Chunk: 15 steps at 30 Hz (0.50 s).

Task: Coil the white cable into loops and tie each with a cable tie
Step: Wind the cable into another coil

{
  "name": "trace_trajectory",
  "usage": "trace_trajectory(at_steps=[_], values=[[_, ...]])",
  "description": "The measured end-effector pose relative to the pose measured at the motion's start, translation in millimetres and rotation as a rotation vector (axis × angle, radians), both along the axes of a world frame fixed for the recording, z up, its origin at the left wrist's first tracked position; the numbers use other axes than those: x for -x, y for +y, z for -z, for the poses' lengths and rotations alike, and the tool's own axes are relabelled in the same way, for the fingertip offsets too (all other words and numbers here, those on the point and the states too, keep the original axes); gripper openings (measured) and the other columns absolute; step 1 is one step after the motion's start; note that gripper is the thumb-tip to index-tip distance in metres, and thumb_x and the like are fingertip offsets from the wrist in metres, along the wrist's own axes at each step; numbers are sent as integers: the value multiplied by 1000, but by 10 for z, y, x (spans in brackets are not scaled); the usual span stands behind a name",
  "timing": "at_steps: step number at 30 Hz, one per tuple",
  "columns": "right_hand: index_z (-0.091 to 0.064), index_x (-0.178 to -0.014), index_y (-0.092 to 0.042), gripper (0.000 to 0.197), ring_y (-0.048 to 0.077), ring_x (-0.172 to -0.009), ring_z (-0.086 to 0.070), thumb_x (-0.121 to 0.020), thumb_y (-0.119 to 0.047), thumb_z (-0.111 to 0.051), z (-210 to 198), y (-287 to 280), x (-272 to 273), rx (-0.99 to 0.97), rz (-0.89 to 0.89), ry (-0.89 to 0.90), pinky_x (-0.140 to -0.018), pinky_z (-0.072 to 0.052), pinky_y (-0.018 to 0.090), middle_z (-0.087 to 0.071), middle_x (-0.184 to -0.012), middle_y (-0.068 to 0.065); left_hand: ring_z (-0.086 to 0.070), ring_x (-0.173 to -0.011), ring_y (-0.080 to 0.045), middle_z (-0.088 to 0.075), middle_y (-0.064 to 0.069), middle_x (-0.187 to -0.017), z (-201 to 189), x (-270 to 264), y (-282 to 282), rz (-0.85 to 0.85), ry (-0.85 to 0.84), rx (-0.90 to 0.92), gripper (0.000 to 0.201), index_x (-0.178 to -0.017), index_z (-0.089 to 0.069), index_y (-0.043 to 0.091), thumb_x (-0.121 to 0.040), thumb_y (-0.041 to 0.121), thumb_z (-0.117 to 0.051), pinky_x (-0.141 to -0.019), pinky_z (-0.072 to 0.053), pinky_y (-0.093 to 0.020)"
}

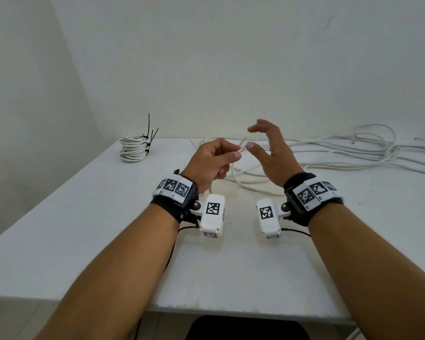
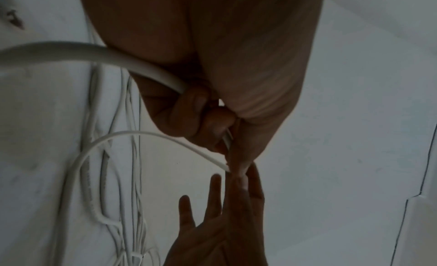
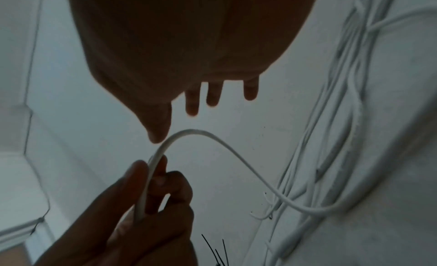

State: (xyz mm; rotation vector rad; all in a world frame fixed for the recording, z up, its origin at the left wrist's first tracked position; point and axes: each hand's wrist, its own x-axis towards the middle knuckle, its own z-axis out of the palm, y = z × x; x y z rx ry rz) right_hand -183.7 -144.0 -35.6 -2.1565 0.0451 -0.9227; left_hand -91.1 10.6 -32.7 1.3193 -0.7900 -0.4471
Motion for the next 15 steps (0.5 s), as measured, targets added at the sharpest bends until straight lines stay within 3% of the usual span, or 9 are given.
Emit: trace_trajectory(at_steps=[2, 5, 9, 13, 15], values=[[-57, -120, -32, 24, 3, -125, -49, -96, -27, -59, -49, 1, -17, 92, -52, 74, -103, -34, 18, -57, -129, -17, -33, -41, -9, -47, 8, -55, 33, -3, -5, -4, 17, 14, 10, -87, -61, 9, -89, -1, -63, -42, -27, -17], [-67, -91, -25, 1, -2, -91, -61, -92, -26, -66, -81, -6, -51, 84, -10, 48, -81, -42, 11, -70, -93, -14, -33, -41, -9, -47, 5, -59, 55, -24, -7, -23, 21, -15, 11, -83, -60, 11, -93, 6, -60, -42, -25, -18], [-67, -82, -16, 10, 6, -68, -57, -89, -22, -70, -33, -93, -24, 9, 96, -108, -61, -41, 11, -67, -75, -2, -35, -44, -12, -45, 2, -58, 132, -49, 46, 37, 7, -185, 29, -85, -62, 11, -103, 23, -42, -48, -31, -22], [-67, -82, -12, 13, -6, -60, -53, -89, -22, -70, -49, -204, 17, -103, 222, -227, -59, -38, 6, -61, -69, -12, -43, -51, -17, -42, 1, -54, 120, 19, 85, 178, 110, -220, 37, -80, -59, 10, -105, 27, -37, -63, -44, -31], [-66, -82, -10, 16, -8, -58, -51, -89, -24, -70, -61, -290, 40, -152, 305, -274, -57, -36, 5, -58, -67, -13, -37, -50, -15, -38, 2, -55, 84, 73, 82, 239, 187, -195, 37, -78, -57, 11, -104, 28, -37, -57, -41, -28]])
